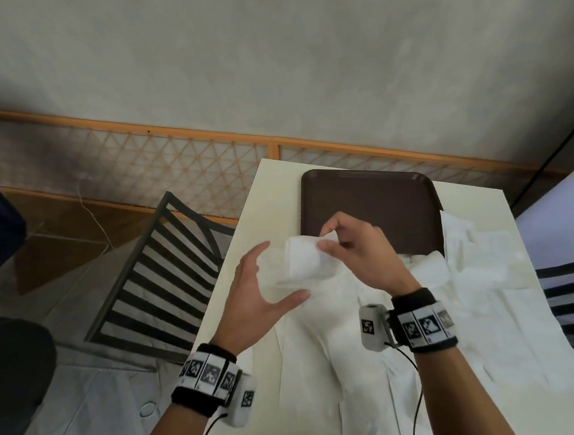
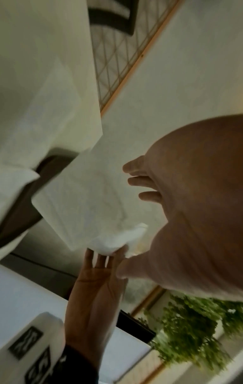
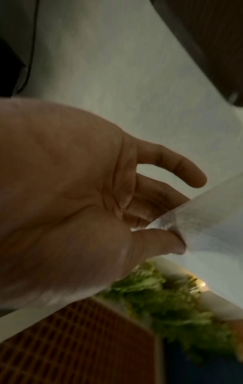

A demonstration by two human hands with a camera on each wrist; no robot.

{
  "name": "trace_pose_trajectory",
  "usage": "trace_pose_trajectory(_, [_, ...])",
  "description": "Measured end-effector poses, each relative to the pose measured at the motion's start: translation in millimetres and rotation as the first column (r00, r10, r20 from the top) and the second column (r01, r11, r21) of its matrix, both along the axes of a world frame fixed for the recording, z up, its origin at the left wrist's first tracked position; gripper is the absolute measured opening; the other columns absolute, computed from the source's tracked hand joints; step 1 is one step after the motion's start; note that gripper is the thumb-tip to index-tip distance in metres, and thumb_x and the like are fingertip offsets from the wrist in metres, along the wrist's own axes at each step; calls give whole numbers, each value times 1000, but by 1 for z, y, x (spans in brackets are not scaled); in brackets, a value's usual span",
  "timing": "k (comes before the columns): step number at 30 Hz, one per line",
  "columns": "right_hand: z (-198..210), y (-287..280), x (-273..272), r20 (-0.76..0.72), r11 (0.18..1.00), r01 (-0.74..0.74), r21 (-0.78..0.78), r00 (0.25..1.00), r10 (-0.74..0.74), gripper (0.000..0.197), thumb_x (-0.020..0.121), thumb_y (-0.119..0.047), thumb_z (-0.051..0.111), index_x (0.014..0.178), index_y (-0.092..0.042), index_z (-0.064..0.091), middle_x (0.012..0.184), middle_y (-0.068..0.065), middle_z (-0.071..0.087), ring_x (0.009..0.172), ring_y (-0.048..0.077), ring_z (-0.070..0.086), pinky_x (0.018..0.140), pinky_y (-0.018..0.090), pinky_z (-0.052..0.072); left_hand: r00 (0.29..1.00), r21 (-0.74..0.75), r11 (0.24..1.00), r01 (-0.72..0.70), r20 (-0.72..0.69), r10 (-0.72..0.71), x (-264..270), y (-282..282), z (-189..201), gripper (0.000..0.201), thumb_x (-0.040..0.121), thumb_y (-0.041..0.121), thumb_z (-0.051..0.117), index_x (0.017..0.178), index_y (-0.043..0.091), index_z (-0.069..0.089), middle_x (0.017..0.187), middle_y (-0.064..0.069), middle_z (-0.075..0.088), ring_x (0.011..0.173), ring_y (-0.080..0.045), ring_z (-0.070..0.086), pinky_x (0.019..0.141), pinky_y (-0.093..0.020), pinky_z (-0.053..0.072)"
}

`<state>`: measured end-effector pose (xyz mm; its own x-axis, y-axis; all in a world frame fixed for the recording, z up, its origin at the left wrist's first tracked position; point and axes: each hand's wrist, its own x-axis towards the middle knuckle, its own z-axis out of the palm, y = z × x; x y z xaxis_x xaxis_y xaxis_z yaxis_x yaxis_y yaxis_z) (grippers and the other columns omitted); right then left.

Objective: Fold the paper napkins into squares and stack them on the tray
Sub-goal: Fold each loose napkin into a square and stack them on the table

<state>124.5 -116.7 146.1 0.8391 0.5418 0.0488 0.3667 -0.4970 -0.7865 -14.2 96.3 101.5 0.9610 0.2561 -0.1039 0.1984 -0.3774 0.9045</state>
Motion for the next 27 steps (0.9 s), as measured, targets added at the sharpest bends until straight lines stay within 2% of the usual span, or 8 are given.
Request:
trace_pose_trajectory(2, [29,-2,-15,22,994,-29,104,999,27,9,105,-25,75,105,-23,67,72,-17,69,67,7,65,64,20,49,999,-86,996,31,8,-31,12,-11,18,105,67,66,94,155,47,38,155,24,49,137,-5,51,113,-35,46])
trace_pose_trajectory(6, [47,-8,-28,-114,918,112,381,991,-74,19,105,-28,76,116,-16,67,98,-10,80,91,9,78,79,30,62,985,-204,977,66,169,-31,23,-26,41,23,98,38,78,119,28,76,108,5,82,101,-19,79,90,-57,63])
trace_pose_trajectory(9, [29,-12,-39,-278,930,132,343,960,-34,37,99,-34,83,131,-18,71,123,-6,81,113,16,79,97,45,65,979,-289,957,23,203,38,19,-31,46,23,105,31,70,123,19,79,109,0,83,102,-24,80,90,-59,63])
trace_pose_trajectory(12, [5,-8,-53,-279,925,172,340,957,-76,15,100,-26,82,111,-17,82,105,0,82,100,25,79,91,54,65,979,-329,944,-19,187,85,13,-27,45,20,105,25,70,120,14,78,108,-2,83,102,-26,80,91,-61,62])
trace_pose_trajectory(17, [-5,-2,-67,-270,814,213,540,960,-72,5,101,-4,77,101,-6,82,99,9,81,90,20,75,81,33,60,973,-354,935,6,220,77,-1,-13,43,20,104,11,69,122,11,77,112,-5,83,109,-25,78,97,-61,61])
trace_pose_trajectory(21, [-10,5,-74,-282,729,238,642,957,-65,24,97,16,66,94,0,84,94,16,82,86,27,72,78,37,55,958,-305,951,57,285,34,-10,2,44,33,101,-13,60,107,11,81,106,-12,80,102,-49,70,92,-70,55])
trace_pose_trajectory(24, [-11,13,-78,-319,691,257,675,947,-40,37,98,20,58,87,-4,83,84,14,76,77,28,65,67,31,50,951,-329,940,92,309,16,-17,7,47,43,101,-19,51,96,12,81,101,-16,77,100,-59,60,84,-57,54])
trace_pose_trajectory(27, [-11,22,-84,-370,666,272,694,929,7,35,101,16,59,85,-6,81,80,15,71,75,30,60,62,29,47,953,-383,919,89,303,33,-24,10,50,42,104,-16,49,96,11,80,103,-18,75,99,-50,65,88,-48,51])
